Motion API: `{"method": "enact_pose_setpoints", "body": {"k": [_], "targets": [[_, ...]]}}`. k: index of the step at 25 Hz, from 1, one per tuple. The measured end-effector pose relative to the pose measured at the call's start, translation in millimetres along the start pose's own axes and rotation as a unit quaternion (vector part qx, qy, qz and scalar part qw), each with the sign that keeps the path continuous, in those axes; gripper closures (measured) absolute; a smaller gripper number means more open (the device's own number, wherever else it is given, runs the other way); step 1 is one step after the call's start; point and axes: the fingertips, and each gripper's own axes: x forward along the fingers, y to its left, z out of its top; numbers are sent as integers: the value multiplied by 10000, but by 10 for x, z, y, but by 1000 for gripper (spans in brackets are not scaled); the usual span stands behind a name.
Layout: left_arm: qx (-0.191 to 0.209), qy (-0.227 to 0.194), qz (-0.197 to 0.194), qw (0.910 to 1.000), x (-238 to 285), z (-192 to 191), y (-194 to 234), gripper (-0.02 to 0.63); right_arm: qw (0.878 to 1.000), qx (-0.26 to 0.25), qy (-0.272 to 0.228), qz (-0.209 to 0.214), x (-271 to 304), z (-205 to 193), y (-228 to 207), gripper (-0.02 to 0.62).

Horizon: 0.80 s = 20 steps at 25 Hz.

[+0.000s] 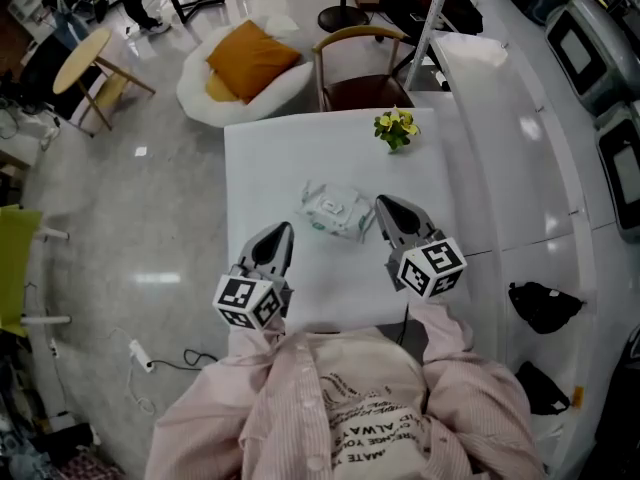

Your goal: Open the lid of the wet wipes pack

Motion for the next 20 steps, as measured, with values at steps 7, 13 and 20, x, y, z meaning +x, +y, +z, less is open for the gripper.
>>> {"method": "enact_pose_setpoints", "body": {"k": [7, 13, 20], "targets": [[168, -307, 225, 9991, -158, 281, 7, 607, 9993, -49, -350, -98, -190, 291, 1, 595], [349, -562, 404, 9970, -258, 515, 7, 607, 9980, -116, -595, -194, -297, 508, -33, 595], [478, -726, 614, 9943, -368, 595, 48, 607, 9969, -170, -730, -256, -342, 594, -34, 595]]}}
